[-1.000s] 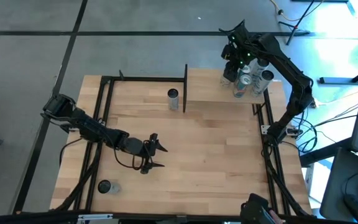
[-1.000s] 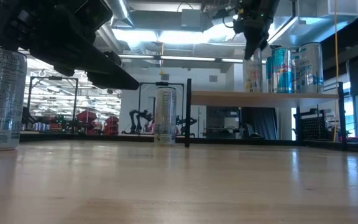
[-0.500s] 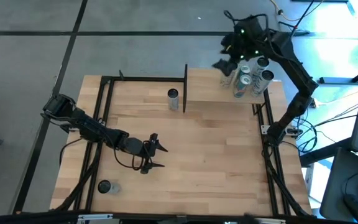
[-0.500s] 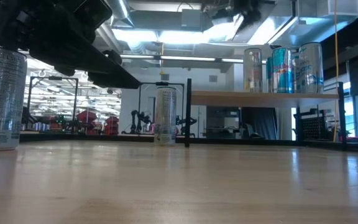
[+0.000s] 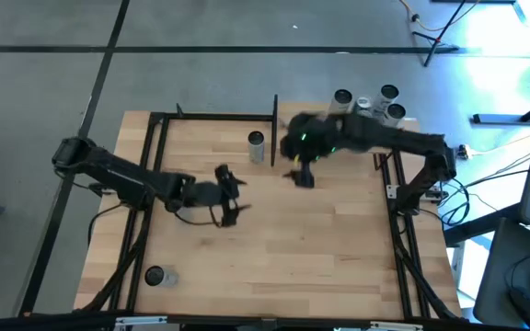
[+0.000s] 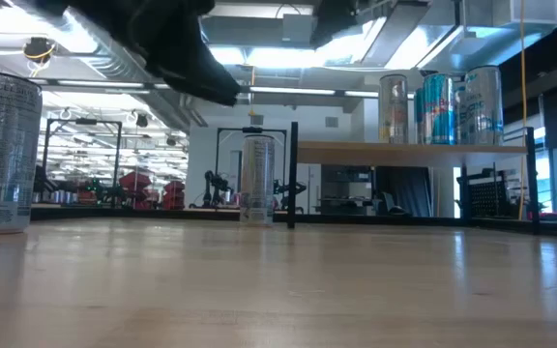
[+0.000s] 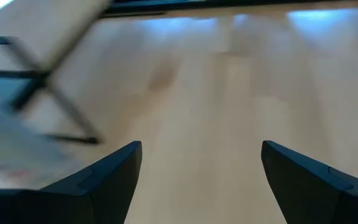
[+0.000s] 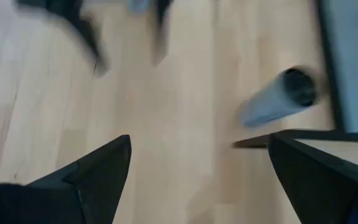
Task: Place canned beverage on shelf
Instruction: Put the white and yellow soda can on the shelf aligned with the other white and yellow soda can
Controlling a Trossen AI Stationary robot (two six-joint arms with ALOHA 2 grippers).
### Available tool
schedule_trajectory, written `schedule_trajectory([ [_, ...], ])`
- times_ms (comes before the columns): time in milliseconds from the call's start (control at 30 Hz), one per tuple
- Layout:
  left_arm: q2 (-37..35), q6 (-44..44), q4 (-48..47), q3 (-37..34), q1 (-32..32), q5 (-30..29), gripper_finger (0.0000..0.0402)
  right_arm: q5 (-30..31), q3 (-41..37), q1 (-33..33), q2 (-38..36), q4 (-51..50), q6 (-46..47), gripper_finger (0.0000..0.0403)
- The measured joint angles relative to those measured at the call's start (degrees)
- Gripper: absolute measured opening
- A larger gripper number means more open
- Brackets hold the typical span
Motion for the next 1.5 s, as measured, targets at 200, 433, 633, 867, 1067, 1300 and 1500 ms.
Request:
schedule_trajectory([
  [200, -6.8, 5.0, -11.9, 3.8, 8.4, 1.3, 0.0318, 0.1, -16.0, 4.3, -1.3, 11.1, 2.9, 0.0363],
  [433, -7.2, 12.8, -9.0, 3.9, 21.1, 10.0, 0.0318, 2.5, -31.7, 7.9, -5.9, 24.7, 8.7, 0.0364],
  [633, -2.2, 17.5, -2.8, 3.9, 31.7, 14.7, 0.0318, 4.8, -40.3, 11.7, -6.7, 32.7, 11.8, 0.0365],
  [867, 2.5, 18.3, 4.9, 3.9, 41.2, 28.6, 0.0318, 4.7, -46.5, 13.7, -6.7, 43.2, 11.9, 0.0365],
  [1067, 7.0, 17.7, 10.3, 3.9, 44.6, 36.6, 0.0318, 6.8, -48.7, 13.8, -6.7, 48.0, 12.0, 0.0365],
  [1300, 12.4, 17.8, 12.8, 3.9, 44.5, 40.4, 0.0318, 7.3, -49.0, 13.9, -6.7, 48.9, 11.9, 0.0365],
  [1500, 13.9, 17.8, 14.4, 3.9, 44.5, 39.9, 0.0305, 7.8, -49.0, 13.9, -6.7, 48.9, 11.5, 0.0365],
])
